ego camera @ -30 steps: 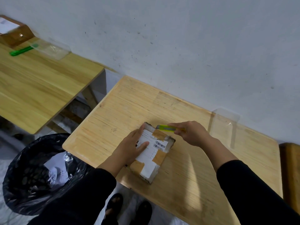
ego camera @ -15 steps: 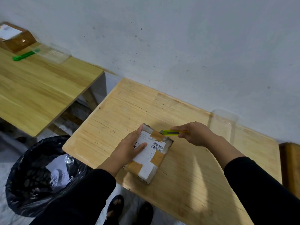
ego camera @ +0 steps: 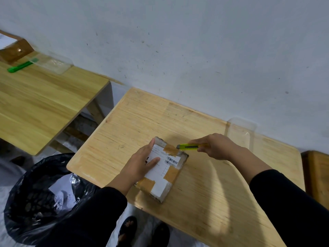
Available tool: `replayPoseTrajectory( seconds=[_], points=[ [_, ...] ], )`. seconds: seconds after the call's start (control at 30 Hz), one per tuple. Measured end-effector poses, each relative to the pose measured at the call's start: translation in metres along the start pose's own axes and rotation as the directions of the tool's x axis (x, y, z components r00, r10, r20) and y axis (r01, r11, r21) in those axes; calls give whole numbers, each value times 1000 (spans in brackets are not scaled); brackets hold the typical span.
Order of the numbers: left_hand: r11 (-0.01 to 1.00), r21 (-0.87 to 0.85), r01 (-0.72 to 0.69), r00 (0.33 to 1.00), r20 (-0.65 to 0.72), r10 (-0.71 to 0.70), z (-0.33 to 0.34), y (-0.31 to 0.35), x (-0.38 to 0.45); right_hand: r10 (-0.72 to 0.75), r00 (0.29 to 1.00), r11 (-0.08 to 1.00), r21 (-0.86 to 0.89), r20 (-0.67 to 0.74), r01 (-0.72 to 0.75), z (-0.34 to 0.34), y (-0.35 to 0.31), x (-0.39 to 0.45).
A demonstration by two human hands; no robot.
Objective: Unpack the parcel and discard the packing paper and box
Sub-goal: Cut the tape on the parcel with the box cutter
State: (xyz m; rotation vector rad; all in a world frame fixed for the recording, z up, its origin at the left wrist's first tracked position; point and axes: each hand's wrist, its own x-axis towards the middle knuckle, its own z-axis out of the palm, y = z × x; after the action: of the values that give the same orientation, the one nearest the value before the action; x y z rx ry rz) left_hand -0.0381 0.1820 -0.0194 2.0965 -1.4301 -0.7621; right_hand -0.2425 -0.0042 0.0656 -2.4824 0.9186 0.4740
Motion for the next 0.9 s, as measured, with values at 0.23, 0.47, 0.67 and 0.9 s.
replayPoseTrajectory(
  seconds=[0.23,0.47,0.67,0.9],
  points=[
    [999,-14,29,1000,2,-29,1,0,1,5,1000,1000,-13,-14,-5,-1,1,-7],
    [1000,-3,15,1000,10,-15,0,0,1,30,1000,999,-18,-9,-30,-2,0,-13],
    [1000,14,-6,1000,21,6,1,0,3,93,989,995,-14,-114,-95,7,2,-27],
    [995,84,-62,998,38,59,0,-3,8,366,909,798,571,-202,-194,62,-42,-62]
  ],
)
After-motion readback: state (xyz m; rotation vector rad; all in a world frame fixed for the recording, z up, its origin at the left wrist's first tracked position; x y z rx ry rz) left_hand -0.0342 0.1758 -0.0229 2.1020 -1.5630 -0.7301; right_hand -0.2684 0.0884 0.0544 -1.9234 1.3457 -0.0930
